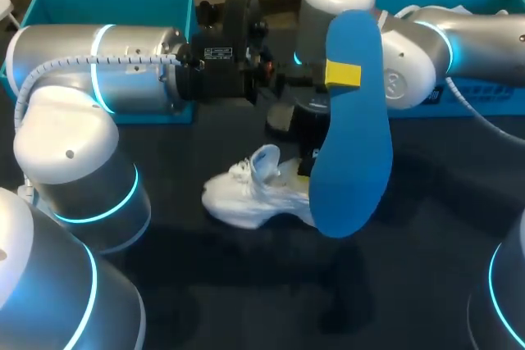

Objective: Take the shoe out of the shoebox, open the shoe tongue, remove and reinsert the insole, then place the shoe into the shoebox

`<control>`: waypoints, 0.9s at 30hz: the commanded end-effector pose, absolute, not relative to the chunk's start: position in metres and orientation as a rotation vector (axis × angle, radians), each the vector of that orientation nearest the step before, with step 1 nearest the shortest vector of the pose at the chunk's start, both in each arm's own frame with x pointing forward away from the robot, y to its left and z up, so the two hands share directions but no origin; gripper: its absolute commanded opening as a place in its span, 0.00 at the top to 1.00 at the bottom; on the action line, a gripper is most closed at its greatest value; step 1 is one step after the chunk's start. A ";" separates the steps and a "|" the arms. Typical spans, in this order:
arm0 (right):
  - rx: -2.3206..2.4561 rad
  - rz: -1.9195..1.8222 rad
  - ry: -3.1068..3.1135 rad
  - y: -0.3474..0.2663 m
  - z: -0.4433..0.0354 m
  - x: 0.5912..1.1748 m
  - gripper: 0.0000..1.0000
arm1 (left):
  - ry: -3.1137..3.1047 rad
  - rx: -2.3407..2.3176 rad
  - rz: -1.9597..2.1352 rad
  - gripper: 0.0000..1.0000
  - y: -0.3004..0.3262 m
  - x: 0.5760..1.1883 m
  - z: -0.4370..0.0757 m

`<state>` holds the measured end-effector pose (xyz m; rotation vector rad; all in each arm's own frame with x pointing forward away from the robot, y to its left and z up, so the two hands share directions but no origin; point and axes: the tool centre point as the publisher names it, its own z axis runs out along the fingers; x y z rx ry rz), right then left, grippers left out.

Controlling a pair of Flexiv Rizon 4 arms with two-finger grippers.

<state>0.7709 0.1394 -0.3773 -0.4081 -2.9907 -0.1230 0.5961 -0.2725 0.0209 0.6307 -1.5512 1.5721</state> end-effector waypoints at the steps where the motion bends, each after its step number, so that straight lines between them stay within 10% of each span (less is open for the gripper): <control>1: -0.557 -0.155 -2.918 0.130 -0.358 0.762 1.00 | -1.549 0.632 1.576 1.00 -0.273 0.595 0.020; 27: -0.995 -0.523 -2.788 0.141 -0.358 0.737 1.00 | -1.549 0.632 1.576 1.00 -0.273 0.595 0.020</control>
